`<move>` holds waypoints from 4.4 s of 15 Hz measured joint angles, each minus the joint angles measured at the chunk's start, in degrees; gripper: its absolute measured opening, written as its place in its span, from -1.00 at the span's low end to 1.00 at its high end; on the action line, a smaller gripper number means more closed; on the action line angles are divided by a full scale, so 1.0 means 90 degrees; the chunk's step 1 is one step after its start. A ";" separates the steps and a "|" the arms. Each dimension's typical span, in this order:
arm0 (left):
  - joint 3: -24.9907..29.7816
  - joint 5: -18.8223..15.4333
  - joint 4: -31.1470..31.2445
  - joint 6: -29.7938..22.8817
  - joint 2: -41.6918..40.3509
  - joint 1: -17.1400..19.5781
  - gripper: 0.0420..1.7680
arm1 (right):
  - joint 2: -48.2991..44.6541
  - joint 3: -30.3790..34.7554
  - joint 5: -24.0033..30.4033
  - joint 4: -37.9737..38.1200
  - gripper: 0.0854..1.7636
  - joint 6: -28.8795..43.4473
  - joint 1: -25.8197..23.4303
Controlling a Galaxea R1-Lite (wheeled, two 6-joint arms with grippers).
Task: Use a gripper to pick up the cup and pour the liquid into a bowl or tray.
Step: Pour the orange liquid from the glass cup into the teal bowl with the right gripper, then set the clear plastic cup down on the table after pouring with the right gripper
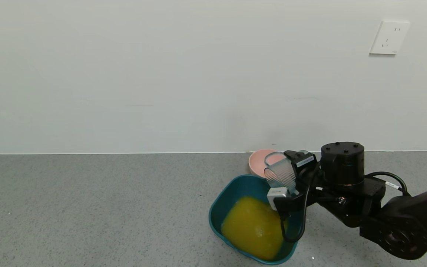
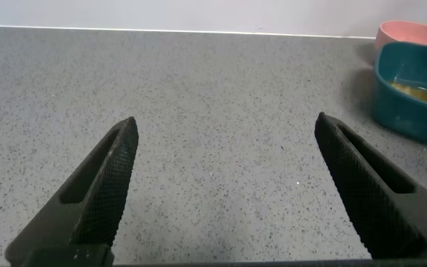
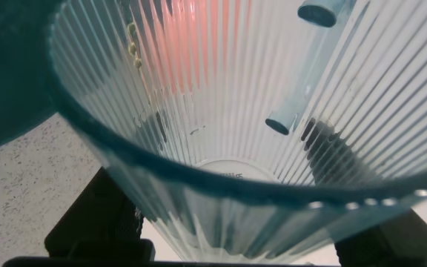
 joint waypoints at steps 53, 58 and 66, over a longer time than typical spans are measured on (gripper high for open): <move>0.0000 0.0000 0.0000 0.0000 0.0000 0.0000 0.94 | -0.1195 0.1556 -0.0699 -0.1443 0.53 1.0967 0.0068; 0.0000 -0.0003 0.0000 0.0000 0.0000 0.0000 0.94 | -0.1188 0.1587 -0.0707 -0.1443 0.53 1.1328 -0.0165; 0.0000 0.0000 0.0000 0.0000 0.0000 0.0000 0.94 | -0.0683 0.1449 -0.0333 -0.1571 0.53 1.1731 -0.1350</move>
